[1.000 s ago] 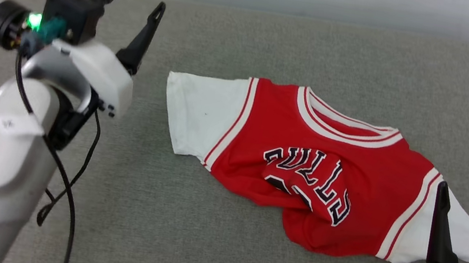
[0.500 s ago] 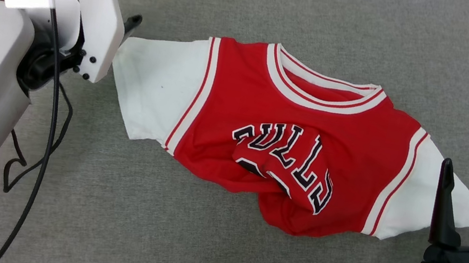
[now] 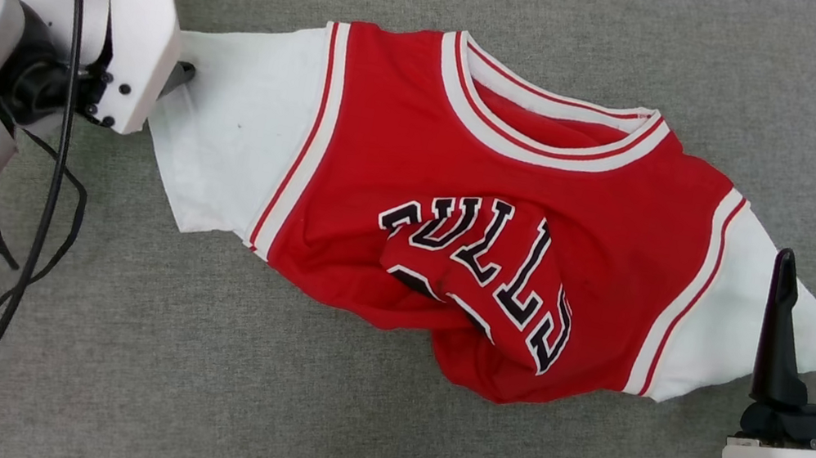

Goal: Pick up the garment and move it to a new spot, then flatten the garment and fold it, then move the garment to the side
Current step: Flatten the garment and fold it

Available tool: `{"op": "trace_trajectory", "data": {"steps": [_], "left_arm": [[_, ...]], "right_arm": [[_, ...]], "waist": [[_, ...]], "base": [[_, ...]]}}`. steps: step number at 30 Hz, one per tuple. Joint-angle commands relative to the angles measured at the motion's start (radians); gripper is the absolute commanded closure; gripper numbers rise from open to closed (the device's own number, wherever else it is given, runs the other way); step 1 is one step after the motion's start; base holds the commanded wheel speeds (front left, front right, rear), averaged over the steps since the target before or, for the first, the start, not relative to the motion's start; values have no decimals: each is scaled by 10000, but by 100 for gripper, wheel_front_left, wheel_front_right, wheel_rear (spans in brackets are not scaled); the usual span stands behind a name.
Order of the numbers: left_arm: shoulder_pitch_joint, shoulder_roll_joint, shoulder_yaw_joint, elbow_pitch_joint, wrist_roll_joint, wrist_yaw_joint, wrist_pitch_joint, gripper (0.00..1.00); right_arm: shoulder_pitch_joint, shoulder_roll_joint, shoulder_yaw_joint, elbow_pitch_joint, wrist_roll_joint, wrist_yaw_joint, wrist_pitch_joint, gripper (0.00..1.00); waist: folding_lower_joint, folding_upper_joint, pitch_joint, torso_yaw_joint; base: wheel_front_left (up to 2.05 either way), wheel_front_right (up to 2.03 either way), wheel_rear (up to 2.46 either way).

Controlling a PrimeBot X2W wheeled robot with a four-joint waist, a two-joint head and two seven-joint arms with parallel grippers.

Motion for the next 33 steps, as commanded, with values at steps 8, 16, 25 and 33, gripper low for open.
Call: {"op": "trace_trajectory", "data": {"steps": [8, 16, 25, 33], "left_arm": [[546, 292, -1068, -3, -410, -9, 96, 100], [-174, 527, -917, -290, -345, 9, -1820, 100], [135, 755, -921, -530, -513, 11, -3039, 100], [336, 694, -1054, -876, -285, 40, -3560, 100]], "right_arm": [[-314, -128, -72, 219, 42, -11, -61, 0], [-145, -875, -482, 251, 0, -11, 276, 0], [-654, -2696, -354, 437, 441, -11, 1896, 0], [-1553, -5254, 1411, 922, 2258, -11, 6009, 0]], "waist": [[0, 0, -3, -12], [0, 0, -886, 366], [0, 0, -1628, 759], [0, 0, -1749, 1160]], "base": [[0, 0, 0], [0, 0, 0], [0, 0, 0], [0, 0, 0]]}}
